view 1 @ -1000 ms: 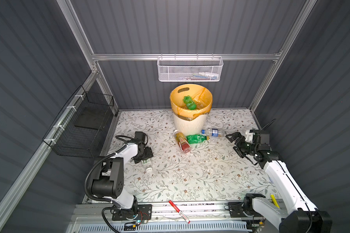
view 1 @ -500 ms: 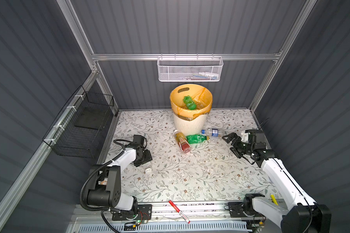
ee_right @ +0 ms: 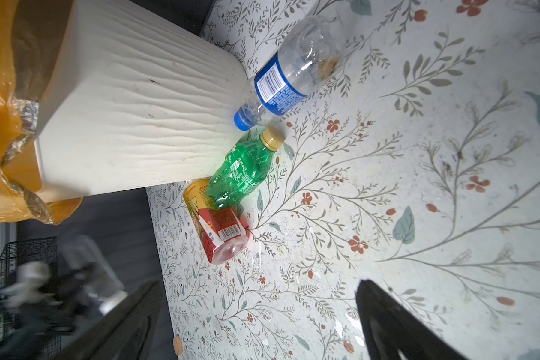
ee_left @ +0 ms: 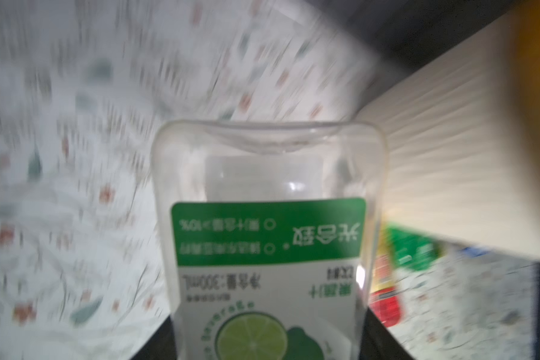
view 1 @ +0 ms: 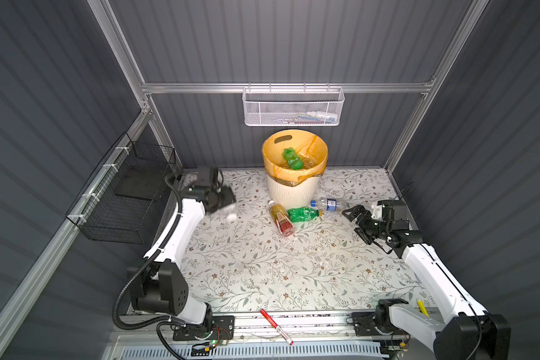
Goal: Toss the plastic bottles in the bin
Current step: 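Carry the lime-label bottle over the bin and open the left gripper, then withdraw left arm while right gripper reaches the yellow-red drink bottle, then close the right gripper around the yellow-red drink bottle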
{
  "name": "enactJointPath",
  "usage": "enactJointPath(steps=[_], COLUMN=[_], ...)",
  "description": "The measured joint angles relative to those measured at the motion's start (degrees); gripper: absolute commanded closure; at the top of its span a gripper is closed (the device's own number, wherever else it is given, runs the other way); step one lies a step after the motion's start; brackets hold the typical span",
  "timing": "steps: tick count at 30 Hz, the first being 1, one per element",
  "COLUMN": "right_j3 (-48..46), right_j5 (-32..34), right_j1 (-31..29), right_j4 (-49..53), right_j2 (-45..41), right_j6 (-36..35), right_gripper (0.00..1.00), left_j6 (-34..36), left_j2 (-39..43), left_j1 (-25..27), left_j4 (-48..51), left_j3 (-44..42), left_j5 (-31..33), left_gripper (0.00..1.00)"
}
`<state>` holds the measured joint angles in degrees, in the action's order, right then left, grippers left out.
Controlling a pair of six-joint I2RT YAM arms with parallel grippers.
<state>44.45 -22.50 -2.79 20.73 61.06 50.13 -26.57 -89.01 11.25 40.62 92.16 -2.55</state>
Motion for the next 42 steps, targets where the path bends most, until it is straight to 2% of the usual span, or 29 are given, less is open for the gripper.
enactJointPath(steps=[2, 5, 6, 7, 8, 9, 11, 13, 17, 21, 28, 35, 38, 42], right_j3=[0.00, -0.44, -0.87, -1.29, -1.73, -1.95, -2.01, -2.01, -2.01, -0.85, 8.33, 16.59, 21.20, 27.08], right_j5=[0.02, 0.26, 0.33, 0.50, 0.52, 0.68, 1.05, 1.95, 3.10, 4.37, 10.75, 16.15, 18.88, 21.97], right_j1=[0.00, -0.31, -0.44, -0.63, -0.72, -0.81, -0.98, -1.01, -1.03, -3.02, -14.21, -27.67, -33.18, -37.88], right_j4=[-0.28, -1.33, -1.86, -2.12, -2.25, -2.14, -1.81, -1.33, -0.52, 0.92, 6.14, 6.88, 7.10, 7.13], right_j2=[0.04, 0.00, -0.20, -0.48, -0.94, -1.36, -2.25, -3.10, -3.37, -1.49, 4.28, 15.96, 23.63, 32.17], right_j6=[0.13, 0.94, 1.31, 1.62, 1.95, 2.01, 1.90, 1.60, 0.59, -1.36, -8.96, -16.24, -19.63, -23.30], right_gripper=[0.01, 0.01, 0.01, 0.01, 0.01, 0.01, 0.01, 0.01, 0.01, 0.01, 0.01, 0.01, 0.01, 0.02], left_j6=[1.64, 2.97, 3.17, 3.34, 3.30, 3.06, 2.16, 1.49, 1.38, 1.97, 2.19, 2.12, 1.97, 1.99], left_j2=[-6.54, -20.68, -24.50, -27.28, -27.56, -26.62, -22.34, -20.22, -18.93, -11.89, 5.40, 12.70, 15.32, 18.86], left_j1=[4.24, 11.43, 13.07, 14.45, 14.95, 14.86, 12.98, 11.21, 8.79, 8.55, 3.52, 0.33, -0.57, -2.36], left_j4=[0.35, 2.29, 2.47, 1.99, 1.66, 0.98, -2.08, -2.69, -3.37, -4.74, -9.88, -11.56, -11.56, -11.87], left_j3=[20.81, 52.68, 59.87, 64.26, 63.56, 60.30, 48.30, 41.40, 38.23, 30.60, 3.80, -23.82, -30.73, -34.97], left_j5=[-0.57, -2.97, -3.37, -3.61, -3.76, -3.74, -3.19, -1.99, 0.24, 1.11, 1.33, 1.55, 1.27, 0.85], left_gripper=[0.01, 0.00, 0.00, 0.00, 0.00, 0.00, 0.00, 0.00, 0.00, 0.00, 0.00, 0.00, 0.00, 0.00])
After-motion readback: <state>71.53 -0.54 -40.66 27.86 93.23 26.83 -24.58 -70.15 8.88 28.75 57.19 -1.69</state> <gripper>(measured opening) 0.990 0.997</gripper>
